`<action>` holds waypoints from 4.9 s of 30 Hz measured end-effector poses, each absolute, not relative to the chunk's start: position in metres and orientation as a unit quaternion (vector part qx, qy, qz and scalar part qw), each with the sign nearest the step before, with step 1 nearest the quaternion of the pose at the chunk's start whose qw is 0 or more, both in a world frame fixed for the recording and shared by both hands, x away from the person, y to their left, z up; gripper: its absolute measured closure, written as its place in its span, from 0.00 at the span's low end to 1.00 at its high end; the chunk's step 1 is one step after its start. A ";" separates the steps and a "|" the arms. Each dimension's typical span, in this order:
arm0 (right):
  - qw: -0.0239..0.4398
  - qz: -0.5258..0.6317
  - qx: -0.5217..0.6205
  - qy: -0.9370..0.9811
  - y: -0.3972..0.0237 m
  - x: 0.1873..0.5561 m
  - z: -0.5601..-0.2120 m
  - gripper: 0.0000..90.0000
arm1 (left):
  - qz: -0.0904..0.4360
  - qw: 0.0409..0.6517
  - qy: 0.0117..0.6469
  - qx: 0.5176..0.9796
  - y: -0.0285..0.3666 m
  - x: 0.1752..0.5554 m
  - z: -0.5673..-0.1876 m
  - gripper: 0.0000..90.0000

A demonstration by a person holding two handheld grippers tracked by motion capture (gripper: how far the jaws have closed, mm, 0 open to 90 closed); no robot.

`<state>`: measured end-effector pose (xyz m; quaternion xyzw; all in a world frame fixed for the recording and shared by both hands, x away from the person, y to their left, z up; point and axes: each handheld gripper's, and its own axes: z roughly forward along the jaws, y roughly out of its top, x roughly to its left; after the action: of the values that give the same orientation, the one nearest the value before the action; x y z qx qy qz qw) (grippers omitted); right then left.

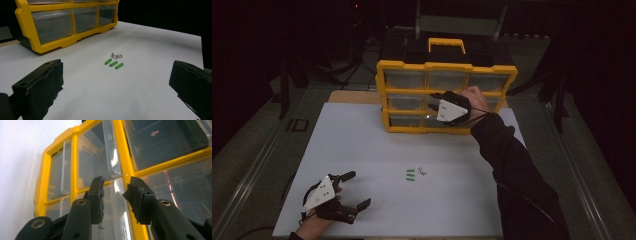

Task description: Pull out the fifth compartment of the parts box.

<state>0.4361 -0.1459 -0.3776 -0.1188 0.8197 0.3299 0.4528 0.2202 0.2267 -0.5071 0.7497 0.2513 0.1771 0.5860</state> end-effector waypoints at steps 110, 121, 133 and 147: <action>0.258 0.428 0.154 0.853 -0.161 0.392 -0.350 0.15 | 0.175 0.583 0.249 0.753 0.224 0.221 -0.506 0.00; 0.265 0.475 0.201 0.815 -0.182 0.378 -0.353 0.11 | 0.173 0.584 0.252 0.752 0.224 0.222 -0.507 0.00; 0.257 0.502 0.226 0.794 -0.206 0.340 -0.363 0.14 | 0.172 0.581 0.255 0.753 0.226 0.223 -0.509 0.00; 0.252 0.517 0.259 0.776 -0.224 0.309 -0.395 0.15 | 0.171 0.582 0.266 0.749 0.227 0.224 -0.509 0.00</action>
<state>0.3094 -0.2241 -0.3952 0.2591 0.7760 0.5170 0.2520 0.2243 0.2274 -0.5087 0.7493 0.2658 0.1710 0.5819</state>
